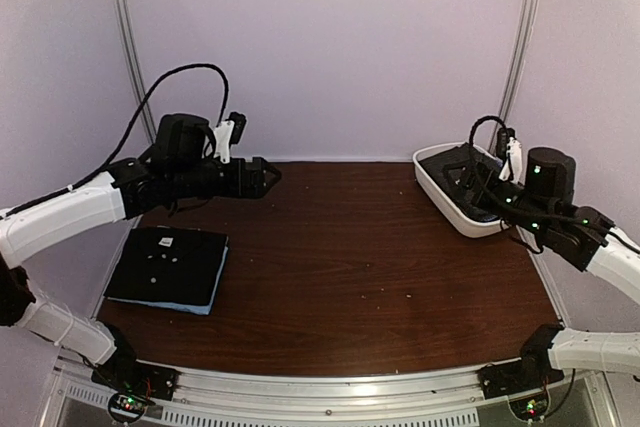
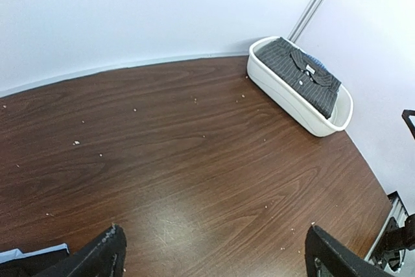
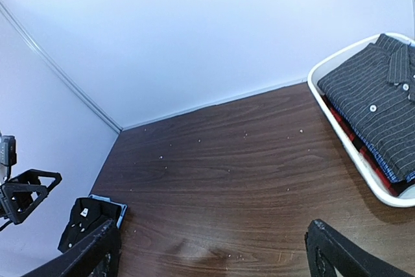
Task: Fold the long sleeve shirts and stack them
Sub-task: Reset both arms
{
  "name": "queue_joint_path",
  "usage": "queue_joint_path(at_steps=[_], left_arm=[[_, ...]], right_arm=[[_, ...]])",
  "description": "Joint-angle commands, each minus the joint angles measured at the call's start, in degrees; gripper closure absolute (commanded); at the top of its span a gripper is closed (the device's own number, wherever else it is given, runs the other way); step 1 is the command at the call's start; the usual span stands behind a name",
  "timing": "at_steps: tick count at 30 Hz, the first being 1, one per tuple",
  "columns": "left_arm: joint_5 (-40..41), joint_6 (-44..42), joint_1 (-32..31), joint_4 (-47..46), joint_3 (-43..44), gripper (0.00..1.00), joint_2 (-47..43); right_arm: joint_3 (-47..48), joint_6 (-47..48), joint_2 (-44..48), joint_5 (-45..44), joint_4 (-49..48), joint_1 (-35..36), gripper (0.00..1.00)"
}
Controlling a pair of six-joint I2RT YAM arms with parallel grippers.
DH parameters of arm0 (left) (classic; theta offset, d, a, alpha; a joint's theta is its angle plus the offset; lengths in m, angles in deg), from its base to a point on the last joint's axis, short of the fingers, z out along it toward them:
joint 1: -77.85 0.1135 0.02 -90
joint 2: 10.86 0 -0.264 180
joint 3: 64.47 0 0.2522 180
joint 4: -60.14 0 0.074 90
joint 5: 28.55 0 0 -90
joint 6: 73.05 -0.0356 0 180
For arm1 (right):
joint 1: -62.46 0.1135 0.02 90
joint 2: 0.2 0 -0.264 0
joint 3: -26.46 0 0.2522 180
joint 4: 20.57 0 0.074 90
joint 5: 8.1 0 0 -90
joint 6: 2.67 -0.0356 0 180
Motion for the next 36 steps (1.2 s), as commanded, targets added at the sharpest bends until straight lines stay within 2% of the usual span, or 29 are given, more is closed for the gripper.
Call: queue_joint_path(at_steps=[1,14,36], left_arm=[[3.9,-2.2,-0.3,-3.3,-1.6,0.02,-4.0],[8.9,-2.0,-0.3,-3.4,-6.5,0.02,-11.9],[10.9,-3.6,-0.3,-8.1,-8.8,0.02,-13.1]], right_arm=[[2.9,4.6,2.6,-4.9,1.5,-0.2,0.0],[3.9,8.6,3.2,-7.3,-0.6,-0.1,0.0],[2.5,8.1,8.4,-11.3,3.2,-0.1,0.0]])
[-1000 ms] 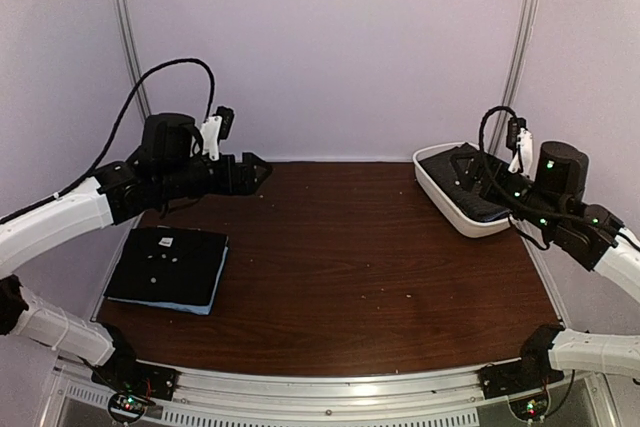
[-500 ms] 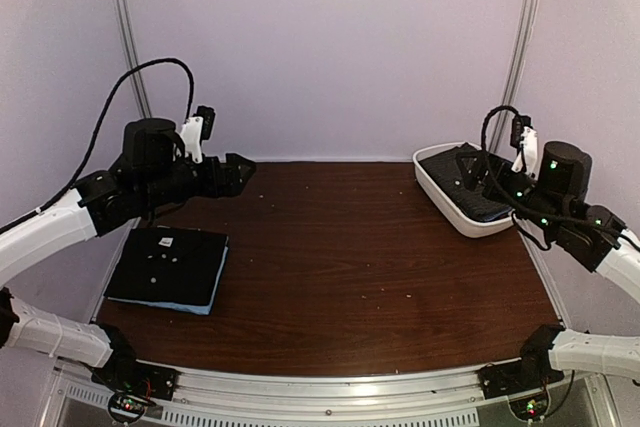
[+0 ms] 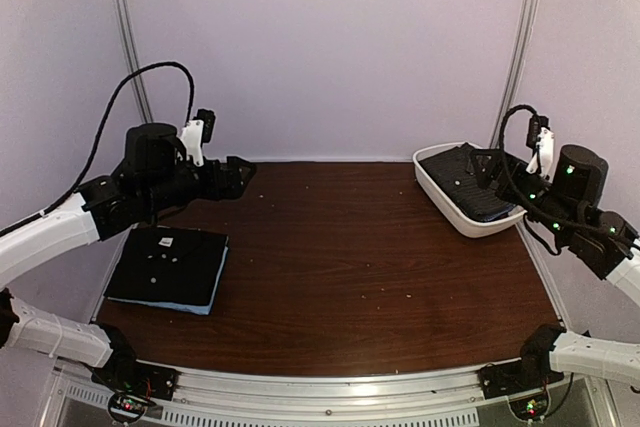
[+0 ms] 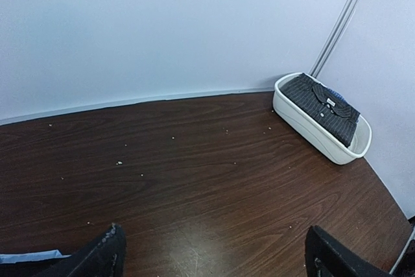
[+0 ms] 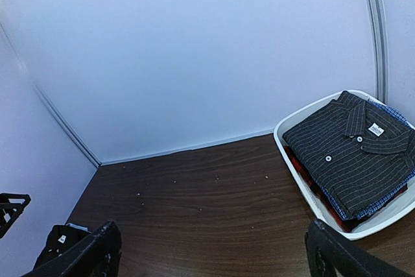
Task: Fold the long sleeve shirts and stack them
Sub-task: Reset both arms
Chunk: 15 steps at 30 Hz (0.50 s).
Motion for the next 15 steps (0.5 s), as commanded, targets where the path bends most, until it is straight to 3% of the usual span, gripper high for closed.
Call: queue_joint_path(at_steps=[1,15], left_arm=[[1.6,-1.1,-0.3,-3.8,-1.1,0.02,-1.5],[2.4,-1.6,-0.3,-3.5,-0.9,0.03,-1.4]], right_arm=[[-0.1,0.1,0.1,-1.5,0.2,-0.1,0.0],[0.4,0.2,-3.1,-0.9,-0.7,-0.1,0.0]])
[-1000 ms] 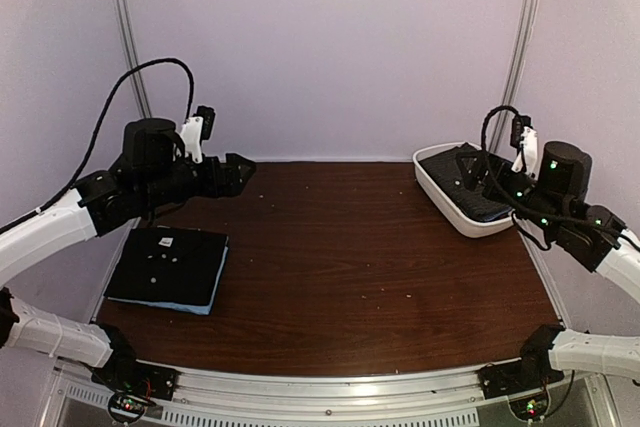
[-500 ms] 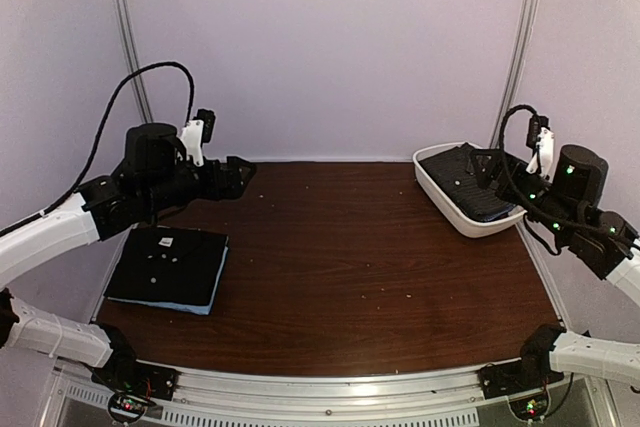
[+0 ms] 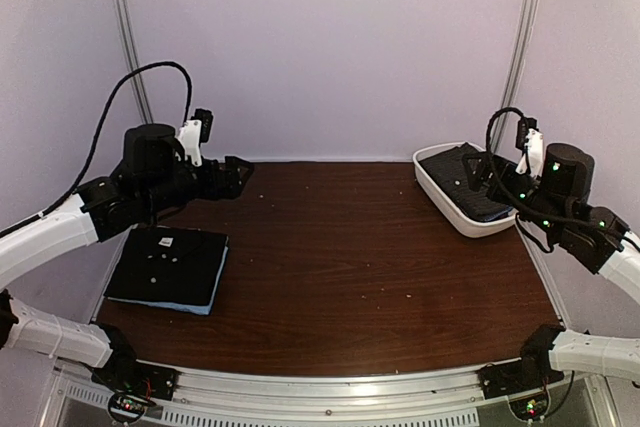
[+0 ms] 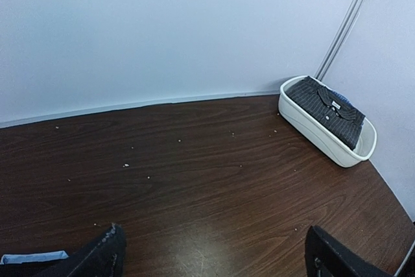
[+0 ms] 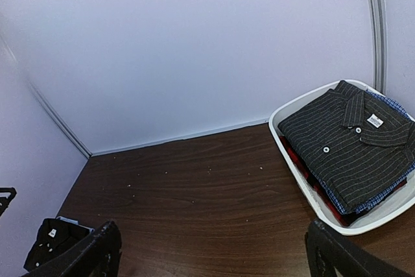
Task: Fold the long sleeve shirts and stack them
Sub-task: Reset both arms
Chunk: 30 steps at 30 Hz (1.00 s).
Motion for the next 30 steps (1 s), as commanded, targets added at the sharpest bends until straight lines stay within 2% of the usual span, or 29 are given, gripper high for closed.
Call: queue_joint_path(at_steps=[1,30], left_arm=[[0.9,-1.0,-0.3,-3.3,-0.3,0.02,-0.7],[-0.7,-0.8,-0.3,-3.5,0.1,0.02,0.3]], right_arm=[[0.4,0.2,0.4,-0.6,-0.4,-0.1,0.0],[-0.1,0.8,0.2,0.3,0.4,-0.1,0.0]])
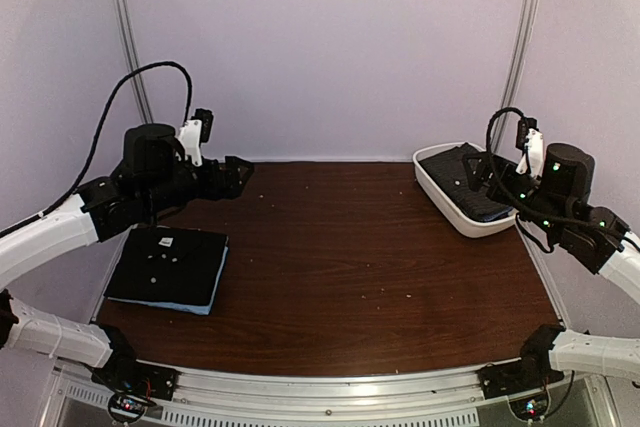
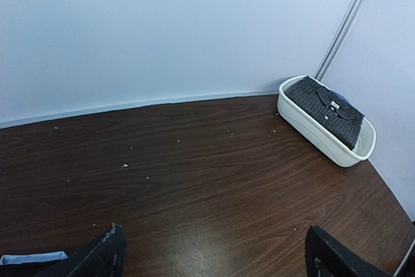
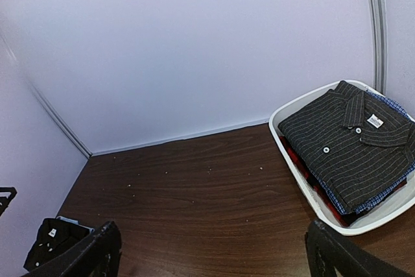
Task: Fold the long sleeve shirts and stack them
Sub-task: Reset both arms
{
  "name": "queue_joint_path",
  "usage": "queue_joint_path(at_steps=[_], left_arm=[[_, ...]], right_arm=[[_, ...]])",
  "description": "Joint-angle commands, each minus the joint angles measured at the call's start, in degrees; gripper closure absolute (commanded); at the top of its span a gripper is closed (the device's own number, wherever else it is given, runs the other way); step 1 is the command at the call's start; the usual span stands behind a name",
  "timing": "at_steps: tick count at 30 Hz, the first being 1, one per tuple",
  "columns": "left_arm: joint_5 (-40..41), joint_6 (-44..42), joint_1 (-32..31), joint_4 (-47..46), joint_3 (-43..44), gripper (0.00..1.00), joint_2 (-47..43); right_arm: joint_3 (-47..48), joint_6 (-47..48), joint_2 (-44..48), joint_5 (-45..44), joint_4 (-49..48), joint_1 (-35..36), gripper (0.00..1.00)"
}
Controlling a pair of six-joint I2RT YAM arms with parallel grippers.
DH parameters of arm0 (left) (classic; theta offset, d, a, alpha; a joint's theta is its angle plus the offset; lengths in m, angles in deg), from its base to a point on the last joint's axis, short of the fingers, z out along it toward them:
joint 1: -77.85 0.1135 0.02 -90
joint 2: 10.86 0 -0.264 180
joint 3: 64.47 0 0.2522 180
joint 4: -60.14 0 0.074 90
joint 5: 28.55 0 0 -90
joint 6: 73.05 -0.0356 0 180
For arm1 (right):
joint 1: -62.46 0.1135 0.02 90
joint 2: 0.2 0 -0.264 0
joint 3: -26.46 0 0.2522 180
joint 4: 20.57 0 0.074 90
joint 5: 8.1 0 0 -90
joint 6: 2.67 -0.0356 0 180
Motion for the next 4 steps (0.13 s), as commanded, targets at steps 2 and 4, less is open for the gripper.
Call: queue_joint_path(at_steps=[2,4], left_arm=[[-0.5,-0.8,-0.3,-3.4,0.0,0.02,0.3],[-0.5,-0.8,-0.2,-3.3,0.0,0.02,0.3]], right_arm=[[0.0,0.7,0.1,0.3,0.4,-0.1,0.0],[-0.1,0.7,0.2,0.2,0.2,-0.1,0.0]])
